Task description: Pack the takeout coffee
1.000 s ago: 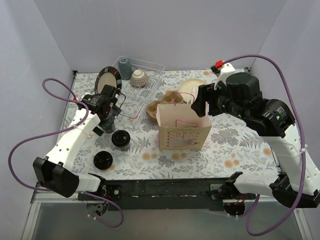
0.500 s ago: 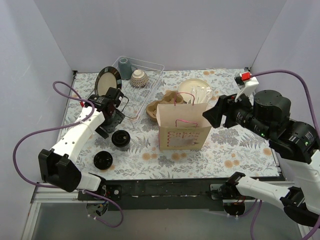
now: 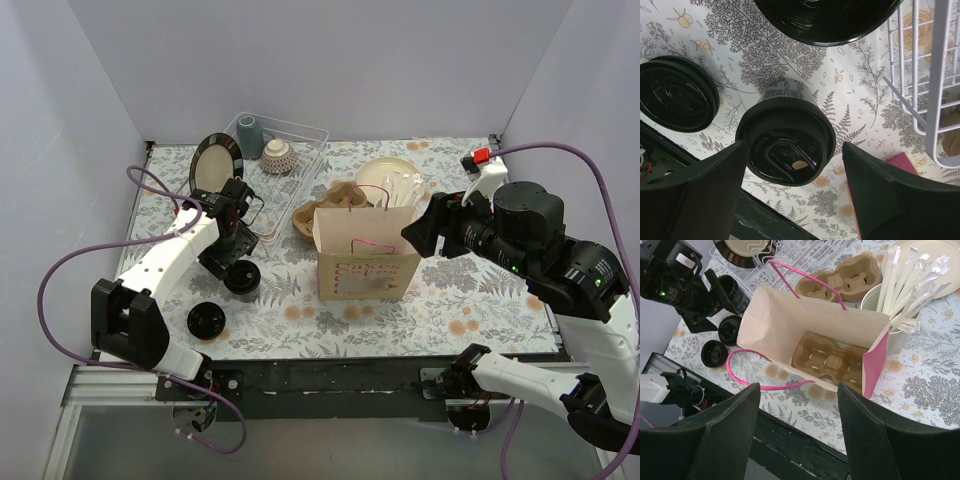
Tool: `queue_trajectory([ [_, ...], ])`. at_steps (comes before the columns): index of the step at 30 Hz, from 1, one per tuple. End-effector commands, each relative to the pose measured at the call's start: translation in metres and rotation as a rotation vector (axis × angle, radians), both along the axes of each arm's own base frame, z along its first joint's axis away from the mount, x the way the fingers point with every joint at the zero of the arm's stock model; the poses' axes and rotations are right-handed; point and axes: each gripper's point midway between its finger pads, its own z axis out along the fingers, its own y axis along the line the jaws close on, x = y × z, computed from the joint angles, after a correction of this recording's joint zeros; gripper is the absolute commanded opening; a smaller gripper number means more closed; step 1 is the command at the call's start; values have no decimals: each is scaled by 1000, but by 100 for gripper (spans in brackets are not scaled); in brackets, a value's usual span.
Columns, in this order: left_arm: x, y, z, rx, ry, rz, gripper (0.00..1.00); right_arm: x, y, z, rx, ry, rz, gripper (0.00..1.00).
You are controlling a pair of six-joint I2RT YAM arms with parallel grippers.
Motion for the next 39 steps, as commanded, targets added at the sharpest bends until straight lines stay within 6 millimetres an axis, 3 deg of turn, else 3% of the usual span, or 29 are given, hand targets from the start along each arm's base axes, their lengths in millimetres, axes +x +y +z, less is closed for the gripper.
queue_trajectory([
  [1, -3, 2, -1, 5, 22, 15, 76, 4, -2, 12, 46, -35, -33, 70],
  [11, -6, 4, -11, 23, 58, 12, 79, 6, -3, 8, 42, -24, -52, 70],
  [20, 21, -3, 35, 0, -64, -34, 81, 8, -1, 4, 37, -19, -52, 70],
  [26, 13, -3, 25, 0, -32, -50, 80, 9, 1, 3, 45, -16, -52, 69],
  [39, 3, -24, 2, -15, 14, -100, 79, 8, 1, 3, 68, -9, -61, 68],
])
